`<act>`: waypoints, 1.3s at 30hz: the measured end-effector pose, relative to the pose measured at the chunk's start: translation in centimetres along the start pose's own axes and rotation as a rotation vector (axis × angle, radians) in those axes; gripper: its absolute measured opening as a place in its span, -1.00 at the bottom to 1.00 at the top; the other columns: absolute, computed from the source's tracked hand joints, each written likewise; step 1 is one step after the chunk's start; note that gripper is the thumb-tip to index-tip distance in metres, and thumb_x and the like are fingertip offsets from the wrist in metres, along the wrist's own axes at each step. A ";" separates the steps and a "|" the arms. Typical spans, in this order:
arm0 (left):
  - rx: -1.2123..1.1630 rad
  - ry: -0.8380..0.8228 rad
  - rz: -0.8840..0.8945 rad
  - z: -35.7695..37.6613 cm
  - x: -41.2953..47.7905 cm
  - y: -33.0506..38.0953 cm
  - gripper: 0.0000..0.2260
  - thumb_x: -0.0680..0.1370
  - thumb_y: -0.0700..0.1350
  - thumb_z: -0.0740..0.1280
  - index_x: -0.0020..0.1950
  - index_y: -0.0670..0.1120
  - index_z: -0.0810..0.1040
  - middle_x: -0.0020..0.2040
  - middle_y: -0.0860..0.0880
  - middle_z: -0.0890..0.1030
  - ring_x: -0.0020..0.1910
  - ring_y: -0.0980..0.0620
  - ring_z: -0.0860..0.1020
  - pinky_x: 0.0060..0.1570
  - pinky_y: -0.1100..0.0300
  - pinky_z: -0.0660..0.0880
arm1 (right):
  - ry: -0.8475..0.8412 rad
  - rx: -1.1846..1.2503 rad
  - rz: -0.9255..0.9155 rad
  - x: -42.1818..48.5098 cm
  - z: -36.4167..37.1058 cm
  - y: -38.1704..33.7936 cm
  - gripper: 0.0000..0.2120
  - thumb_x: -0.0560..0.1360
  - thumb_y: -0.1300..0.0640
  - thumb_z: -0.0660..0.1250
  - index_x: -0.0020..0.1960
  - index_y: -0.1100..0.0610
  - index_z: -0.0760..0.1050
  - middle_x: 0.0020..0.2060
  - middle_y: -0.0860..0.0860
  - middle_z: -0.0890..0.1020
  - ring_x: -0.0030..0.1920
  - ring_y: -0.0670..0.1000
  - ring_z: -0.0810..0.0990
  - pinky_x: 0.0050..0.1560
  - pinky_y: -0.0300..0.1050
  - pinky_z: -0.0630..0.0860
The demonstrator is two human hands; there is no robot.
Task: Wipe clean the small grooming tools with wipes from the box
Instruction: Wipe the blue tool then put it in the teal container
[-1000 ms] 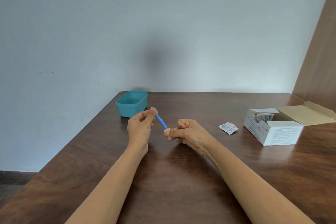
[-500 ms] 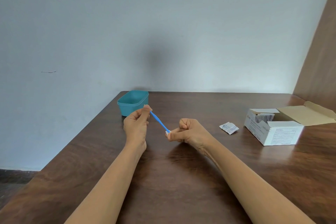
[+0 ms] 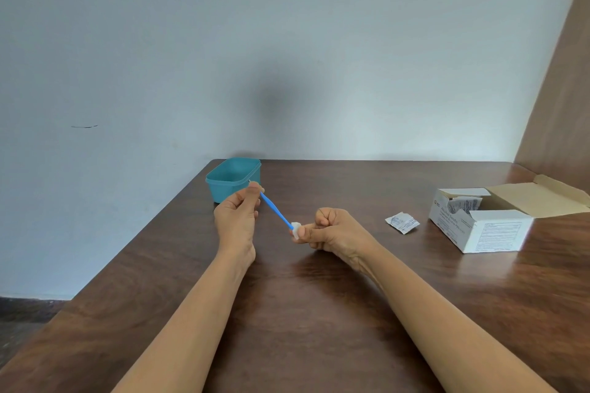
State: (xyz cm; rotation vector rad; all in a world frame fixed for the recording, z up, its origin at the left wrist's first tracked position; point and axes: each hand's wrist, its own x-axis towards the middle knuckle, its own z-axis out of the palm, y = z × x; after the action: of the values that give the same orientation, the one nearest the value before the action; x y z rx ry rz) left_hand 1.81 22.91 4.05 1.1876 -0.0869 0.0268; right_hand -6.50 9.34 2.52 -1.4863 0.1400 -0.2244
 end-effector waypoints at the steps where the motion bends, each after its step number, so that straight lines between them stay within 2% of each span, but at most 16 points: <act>1: 0.004 -0.006 0.004 0.0 0.0 0.0 -0.88 0.51 -0.07 0.40 -0.20 -0.05 0.65 -0.31 0.04 0.55 -0.31 0.15 0.43 -0.23 0.27 0.41 | -0.004 0.002 0.000 -0.1 0.0 0.0 -0.51 0.39 0.41 0.42 -0.33 0.05 0.14 -0.27 0.19 0.68 -0.21 0.09 0.68 -0.35 -0.23 0.38; 7: 0.065 -0.046 0.047 0.3 -0.3 -0.6 -0.83 0.53 -0.04 0.38 -0.10 -0.13 0.67 -0.29 0.07 0.58 -0.35 0.18 0.43 -0.25 0.30 0.39 | -0.040 -0.037 -0.046 -0.2 0.2 0.0 -0.49 0.38 0.40 0.45 -0.32 0.05 0.13 -0.25 0.18 0.70 -0.23 0.07 0.69 -0.29 -0.19 0.38; 11: 0.087 -0.048 0.052 0.5 -0.4 -0.6 -0.80 0.53 -0.03 0.37 -0.04 -0.15 0.67 -0.25 0.07 0.60 -0.31 0.17 0.44 -0.23 0.29 0.40 | -0.050 -0.128 -0.086 -0.3 0.4 -0.1 -0.53 0.42 0.37 0.42 -0.33 0.06 0.15 -0.25 0.19 0.69 -0.28 0.02 0.66 -0.27 -0.20 0.44; 16: 0.085 -0.047 0.058 0.3 -0.2 -0.6 -0.85 0.53 -0.04 0.36 -0.12 -0.07 0.66 -0.24 0.06 0.59 -0.24 0.15 0.46 -0.22 0.29 0.41 | -0.105 -0.170 -0.127 -0.5 0.7 -0.4 -0.60 0.49 0.39 0.31 -0.29 0.08 0.15 -0.30 0.11 0.69 -0.26 0.04 0.66 -0.19 -0.17 0.49; 19: 0.093 -0.072 0.078 0.2 -0.2 -0.8 -0.85 0.54 -0.05 0.36 -0.16 -0.08 0.66 -0.23 0.06 0.60 -0.28 0.19 0.46 -0.23 0.29 0.39 | -0.085 -0.113 -0.156 -0.6 0.8 -0.1 -0.56 0.44 0.48 0.33 -0.25 0.08 0.14 -0.35 0.14 0.68 -0.21 0.08 0.68 -0.16 -0.13 0.49; 21: 0.104 -0.083 0.092 0.3 -0.3 -0.9 -0.85 0.54 -0.06 0.37 -0.16 -0.09 0.65 -0.19 0.06 0.63 -0.27 0.22 0.48 -0.22 0.28 0.39 | -0.052 -0.075 -0.160 -0.6 0.8 0.2 -0.51 0.37 0.51 0.38 -0.24 0.08 0.15 -0.35 0.19 0.67 -0.19 0.10 0.70 -0.13 -0.12 0.57; 25: 0.133 -0.094 0.110 0.4 -0.6 -1.0 -0.83 0.54 -0.05 0.36 -0.13 -0.12 0.65 -0.13 0.04 0.65 -0.23 0.22 0.52 -0.21 0.28 0.39 | 0.000 -0.072 -0.169 -0.5 0.9 0.5 -0.48 0.30 0.52 0.43 -0.27 0.09 0.15 -0.33 0.23 0.67 -0.23 0.09 0.70 -0.15 -0.13 0.59; 32: 0.124 -0.062 0.100 0.4 -0.5 -0.9 -0.84 0.53 -0.05 0.38 -0.10 -0.13 0.67 -0.12 0.03 0.66 -0.17 0.17 0.53 -0.20 0.28 0.41 | 0.040 -0.131 -0.184 -0.4 1.0 0.6 -0.52 0.35 0.43 0.44 -0.31 0.08 0.16 -0.32 0.20 0.68 -0.28 0.07 0.67 -0.14 -0.11 0.57; 34: 0.129 -0.073 0.098 0.4 -0.6 -1.0 -0.84 0.52 -0.06 0.38 -0.10 -0.14 0.67 -0.12 0.02 0.67 -0.16 0.17 0.54 -0.19 0.30 0.40 | 0.045 -0.111 -0.186 -0.4 1.1 0.6 -0.52 0.35 0.44 0.44 -0.30 0.08 0.16 -0.33 0.19 0.67 -0.29 0.05 0.67 -0.16 -0.13 0.55; 37: 0.176 -0.112 0.108 0.6 -1.1 -1.4 -0.82 0.51 -0.05 0.40 -0.08 -0.15 0.68 -0.14 0.01 0.67 -0.15 0.17 0.55 -0.18 0.30 0.41 | 0.061 -0.087 -0.177 -0.4 1.1 0.4 -0.52 0.35 0.43 0.45 -0.29 0.08 0.16 -0.33 0.19 0.68 -0.29 0.05 0.67 -0.13 -0.05 0.50; 39: 0.202 -0.128 0.121 0.8 -1.3 -1.5 -0.81 0.50 -0.04 0.40 -0.06 -0.15 0.68 -0.15 0.00 0.67 -0.16 0.16 0.54 -0.18 0.30 0.42 | 0.075 -0.081 -0.171 -0.5 1.1 0.3 -0.52 0.35 0.41 0.46 -0.29 0.08 0.16 -0.33 0.18 0.68 -0.29 0.04 0.67 -0.17 -0.09 0.49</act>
State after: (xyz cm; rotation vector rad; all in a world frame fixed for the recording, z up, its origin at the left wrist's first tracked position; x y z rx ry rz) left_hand 0.54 21.66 2.84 1.3846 -0.2740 0.0671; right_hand -6.68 10.55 2.32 -1.5726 0.0829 -0.4173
